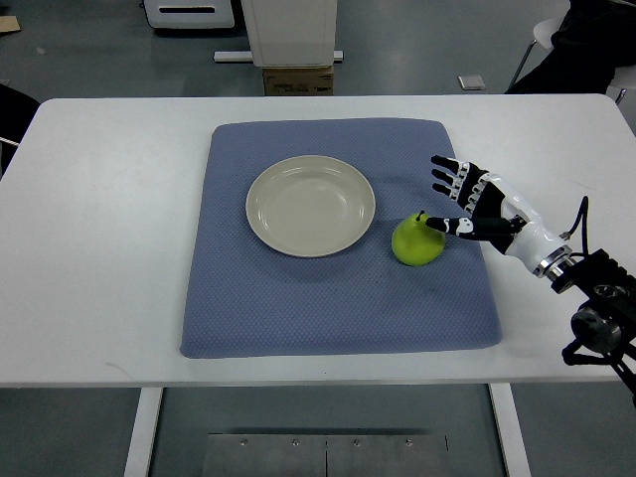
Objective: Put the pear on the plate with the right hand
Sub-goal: 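Move the open right hand toward the green pear, then close the right hand fingers around the green pear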
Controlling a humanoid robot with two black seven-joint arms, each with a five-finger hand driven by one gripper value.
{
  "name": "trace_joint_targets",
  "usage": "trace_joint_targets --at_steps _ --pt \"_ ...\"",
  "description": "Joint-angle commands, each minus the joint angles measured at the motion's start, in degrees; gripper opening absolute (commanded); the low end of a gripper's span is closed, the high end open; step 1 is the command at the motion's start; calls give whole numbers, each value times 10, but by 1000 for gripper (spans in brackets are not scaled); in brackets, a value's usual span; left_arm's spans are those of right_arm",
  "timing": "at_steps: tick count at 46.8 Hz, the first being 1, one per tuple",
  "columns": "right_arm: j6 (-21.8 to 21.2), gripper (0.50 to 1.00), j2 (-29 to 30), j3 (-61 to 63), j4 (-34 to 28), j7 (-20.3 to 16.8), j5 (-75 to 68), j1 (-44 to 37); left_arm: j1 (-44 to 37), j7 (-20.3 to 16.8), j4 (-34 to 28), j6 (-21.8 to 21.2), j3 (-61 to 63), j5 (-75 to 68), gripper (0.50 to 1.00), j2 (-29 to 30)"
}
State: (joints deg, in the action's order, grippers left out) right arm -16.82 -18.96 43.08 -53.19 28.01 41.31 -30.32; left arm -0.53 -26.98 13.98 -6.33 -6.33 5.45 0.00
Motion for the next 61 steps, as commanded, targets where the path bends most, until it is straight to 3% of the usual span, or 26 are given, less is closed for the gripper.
trace_joint_targets --at_steps 1,11,34,61 --pt "17 983 1 -14 0 4 -1 -8 0 -1 0 0 0 0 1000 0" --pt "44 983 2 -59 0 30 -1 -28 0 0 0 0 0 0 1000 0" --pt "47 981 6 -106 -1 55 -1 -34 0 0 0 0 0 0 1000 0" --pt "141 981 26 -168 9 70 -1 -40 0 0 0 0 0 0 1000 0"
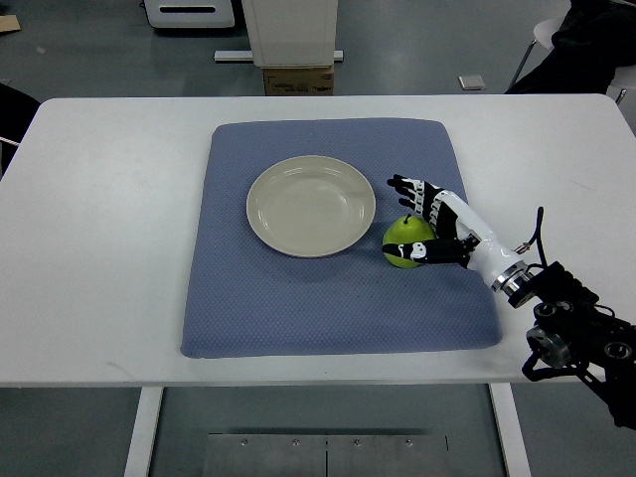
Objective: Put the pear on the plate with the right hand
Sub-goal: 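Close the right hand fingers around the green pear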
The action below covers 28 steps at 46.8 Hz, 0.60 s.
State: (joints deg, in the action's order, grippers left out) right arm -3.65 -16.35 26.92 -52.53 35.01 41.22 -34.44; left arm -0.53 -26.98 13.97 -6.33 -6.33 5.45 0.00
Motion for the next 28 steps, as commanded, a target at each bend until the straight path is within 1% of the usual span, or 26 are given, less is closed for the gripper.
trace_joint_targets --at_steps 1,12,28 --pt "13 981 0 -9 3 0 0 1 0 0 0 0 0 0 1000 0" --pt "36 981 5 -15 17 0 1 1 0 0 0 0 0 0 1000 0" --pt "63 972 19 -39 56 0 0 1 0 0 0 0 0 0 1000 0"
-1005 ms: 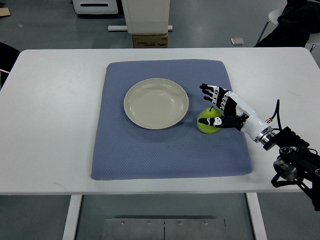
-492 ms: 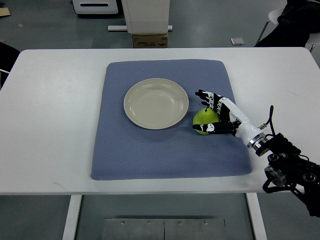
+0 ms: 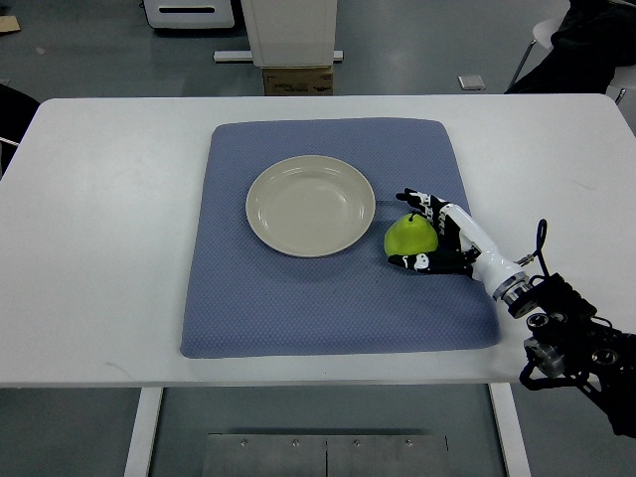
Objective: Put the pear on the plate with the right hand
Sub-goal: 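Close the right hand fingers around the green pear, then lift the pear with the right hand and carry it over the plate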
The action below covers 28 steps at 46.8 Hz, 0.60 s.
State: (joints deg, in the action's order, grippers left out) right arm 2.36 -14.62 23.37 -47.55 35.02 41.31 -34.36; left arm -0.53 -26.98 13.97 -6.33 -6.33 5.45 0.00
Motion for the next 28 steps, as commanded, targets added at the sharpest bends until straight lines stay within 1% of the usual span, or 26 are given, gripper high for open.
trace_joint_targets --at_steps 1,5,8,10,11,12,15,16,17,28 --pt "4 970 3 -5 8 0 0 0 0 0 0 0 0 0 1000 0" --pt "5 960 5 -10 11 0 0 0 0 0 0 0 0 0 1000 0" --pt "5 927 5 -10 12 0 0 0 0 0 0 0 0 0 1000 0" --pt "5 891 5 -11 12 0 0 0 0 0 0 0 0 0 1000 0" --pt "5 854 5 -12 11 0 0 -1 0 0 0 0 0 0 1000 0" --pt "5 801 5 -14 12 0 0 -1 0 0 0 0 0 0 1000 0" --pt "5 599 3 -23 11 0 0 -5 0 0 0 0 0 0 1000 0" --pt "5 517 2 -26 11 0 -1 -7 0 0 0 0 0 0 1000 0" --pt "5 500 2 -30 11 0 -1 -10 0 0 0 0 0 0 1000 0" --pt "5 500 4 -37 11 0 -5 -18 0 0 0 0 0 0 1000 0"
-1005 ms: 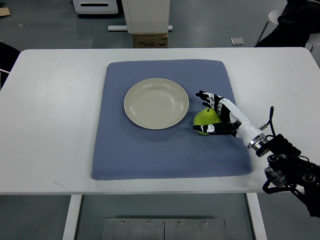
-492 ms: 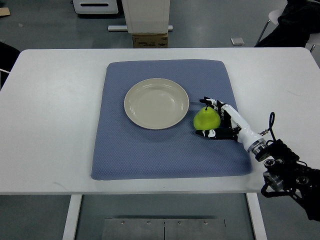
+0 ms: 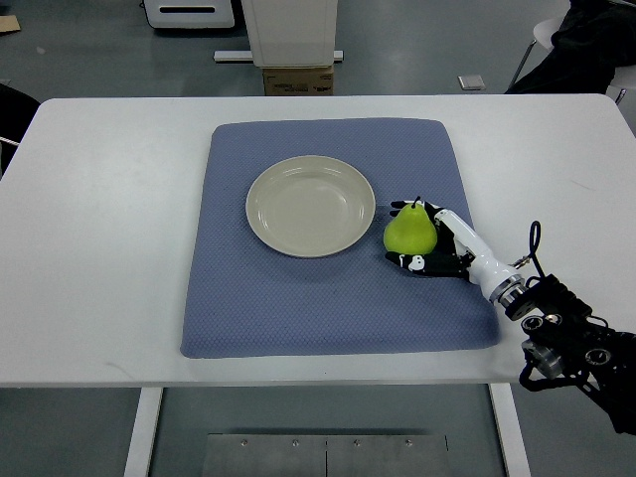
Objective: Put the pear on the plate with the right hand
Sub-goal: 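Lift the pear with the right hand and carry it over the plate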
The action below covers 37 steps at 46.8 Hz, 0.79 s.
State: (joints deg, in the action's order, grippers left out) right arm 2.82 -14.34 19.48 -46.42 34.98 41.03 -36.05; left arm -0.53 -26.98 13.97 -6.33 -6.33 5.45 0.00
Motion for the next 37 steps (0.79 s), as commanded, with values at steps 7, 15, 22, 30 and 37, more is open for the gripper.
trace_joint_targets --at_steps 7,15,22,30,37 --pt "2 500 0 10 -1 0 -6 -17 0 0 0 0 0 0 1000 0" --pt "1 500 -2 24 -2 0 -8 -49 0 0 0 0 0 0 1000 0" --pt "1 500 3 25 -2 0 -12 -80 0 0 0 0 0 0 1000 0" --pt "2 500 25 25 0 0 -22 -107 0 0 0 0 0 0 1000 0" --pt "6 500 55 24 3 -7 -24 -126 0 0 0 0 0 0 1000 0"
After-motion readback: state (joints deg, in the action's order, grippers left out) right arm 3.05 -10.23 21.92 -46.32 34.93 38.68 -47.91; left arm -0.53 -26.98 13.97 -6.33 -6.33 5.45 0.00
